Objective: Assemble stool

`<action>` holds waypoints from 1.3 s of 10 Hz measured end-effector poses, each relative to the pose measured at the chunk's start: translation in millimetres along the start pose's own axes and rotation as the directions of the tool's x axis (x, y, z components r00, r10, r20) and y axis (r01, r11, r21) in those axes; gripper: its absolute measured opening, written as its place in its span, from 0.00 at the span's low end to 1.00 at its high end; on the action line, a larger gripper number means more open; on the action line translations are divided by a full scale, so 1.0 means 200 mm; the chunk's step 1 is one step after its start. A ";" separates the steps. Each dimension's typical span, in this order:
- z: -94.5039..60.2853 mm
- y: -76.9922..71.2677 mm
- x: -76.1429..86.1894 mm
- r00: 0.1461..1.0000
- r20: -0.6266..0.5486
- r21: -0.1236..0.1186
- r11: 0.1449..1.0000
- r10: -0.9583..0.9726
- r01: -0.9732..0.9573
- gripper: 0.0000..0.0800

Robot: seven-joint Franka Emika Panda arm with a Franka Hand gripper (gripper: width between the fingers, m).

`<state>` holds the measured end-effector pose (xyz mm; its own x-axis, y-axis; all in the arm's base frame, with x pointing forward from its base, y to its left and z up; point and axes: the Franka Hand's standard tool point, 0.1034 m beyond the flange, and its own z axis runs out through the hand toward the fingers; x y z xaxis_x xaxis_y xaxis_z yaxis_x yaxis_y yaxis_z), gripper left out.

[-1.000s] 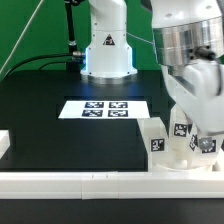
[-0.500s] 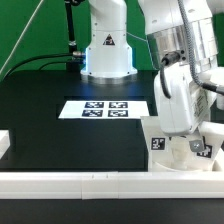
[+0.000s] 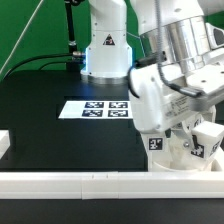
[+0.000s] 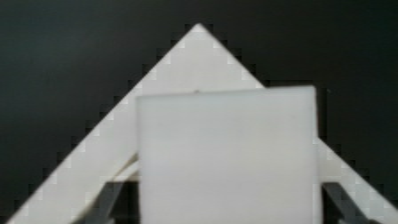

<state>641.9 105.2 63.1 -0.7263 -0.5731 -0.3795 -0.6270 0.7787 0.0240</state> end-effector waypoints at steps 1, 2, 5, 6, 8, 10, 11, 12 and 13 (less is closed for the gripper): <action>0.00 0.02 -0.01 0.999 0.013 0.016 0.999 0.032 -0.033 0.42; 0.00 0.02 0.00 0.998 0.027 0.045 0.997 0.057 -0.059 0.42; 0.00 0.00 -0.01 0.995 0.045 0.101 0.991 0.084 -0.088 0.42; 0.01 0.02 0.01 0.993 0.049 0.102 0.988 0.111 -0.115 0.42; 0.01 0.02 0.01 0.993 0.051 0.120 0.986 0.107 -0.113 0.42; 0.01 0.03 0.01 0.997 0.046 0.120 0.990 0.069 -0.074 0.50; 0.01 0.03 0.01 0.997 0.046 0.120 0.990 0.069 -0.074 0.72; 0.01 0.03 0.01 0.997 0.046 0.120 0.990 0.067 -0.072 0.78; -0.03 0.04 -0.04 0.997 0.061 0.123 0.991 0.054 -0.061 0.78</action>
Offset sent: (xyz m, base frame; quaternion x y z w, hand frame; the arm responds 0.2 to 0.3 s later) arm -0.0399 0.0348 -0.0348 0.0273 -0.0044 0.2295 0.9729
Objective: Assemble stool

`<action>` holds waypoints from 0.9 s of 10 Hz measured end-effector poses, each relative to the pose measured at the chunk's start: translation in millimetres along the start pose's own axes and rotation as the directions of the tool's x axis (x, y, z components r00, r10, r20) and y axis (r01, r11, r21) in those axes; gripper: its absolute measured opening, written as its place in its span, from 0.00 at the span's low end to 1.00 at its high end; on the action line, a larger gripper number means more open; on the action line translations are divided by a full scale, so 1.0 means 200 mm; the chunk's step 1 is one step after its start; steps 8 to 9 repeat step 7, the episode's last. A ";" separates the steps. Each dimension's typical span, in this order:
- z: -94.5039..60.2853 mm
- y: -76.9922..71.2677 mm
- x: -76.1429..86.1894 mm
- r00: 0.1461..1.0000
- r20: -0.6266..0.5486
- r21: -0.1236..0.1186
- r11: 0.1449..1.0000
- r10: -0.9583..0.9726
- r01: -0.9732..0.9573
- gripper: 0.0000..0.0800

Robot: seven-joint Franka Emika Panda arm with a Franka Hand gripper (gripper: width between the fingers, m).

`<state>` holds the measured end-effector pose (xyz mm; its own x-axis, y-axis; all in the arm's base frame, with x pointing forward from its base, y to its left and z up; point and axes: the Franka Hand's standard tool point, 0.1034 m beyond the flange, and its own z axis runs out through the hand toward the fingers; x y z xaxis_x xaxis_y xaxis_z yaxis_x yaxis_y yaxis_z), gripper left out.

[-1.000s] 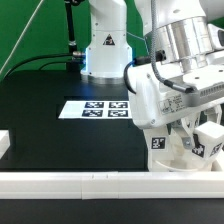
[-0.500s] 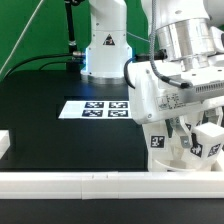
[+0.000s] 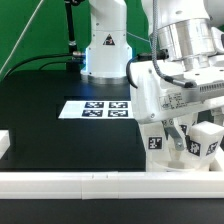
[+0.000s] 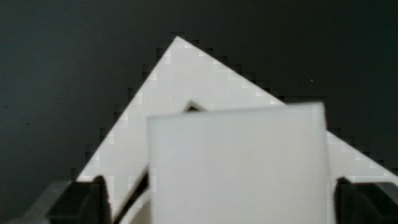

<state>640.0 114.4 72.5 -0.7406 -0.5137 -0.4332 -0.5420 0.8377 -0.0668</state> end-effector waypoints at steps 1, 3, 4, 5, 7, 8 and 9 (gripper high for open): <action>-0.12 -0.02 -0.07 0.999 0.034 0.024 0.999 -0.035 0.034 0.81; -0.28 -0.07 -0.14 0.996 0.076 0.047 0.998 -0.056 0.053 0.81; -0.30 -0.07 -0.16 0.995 0.084 0.049 0.997 -0.059 0.055 0.81; -0.29 -0.07 -0.15 0.995 0.079 0.047 0.997 -0.063 0.060 0.81; -0.28 -0.06 -0.15 0.995 0.077 0.046 0.997 -0.064 0.061 0.81; -0.28 -0.06 -0.15 0.995 0.077 0.046 0.997 -0.064 0.061 0.81; -0.28 -0.06 -0.15 0.995 0.077 0.046 0.997 -0.064 0.061 0.81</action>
Offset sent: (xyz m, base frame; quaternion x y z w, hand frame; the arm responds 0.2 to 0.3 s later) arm -0.0007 -0.0004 0.0381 0.0020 -0.0291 0.0150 0.9995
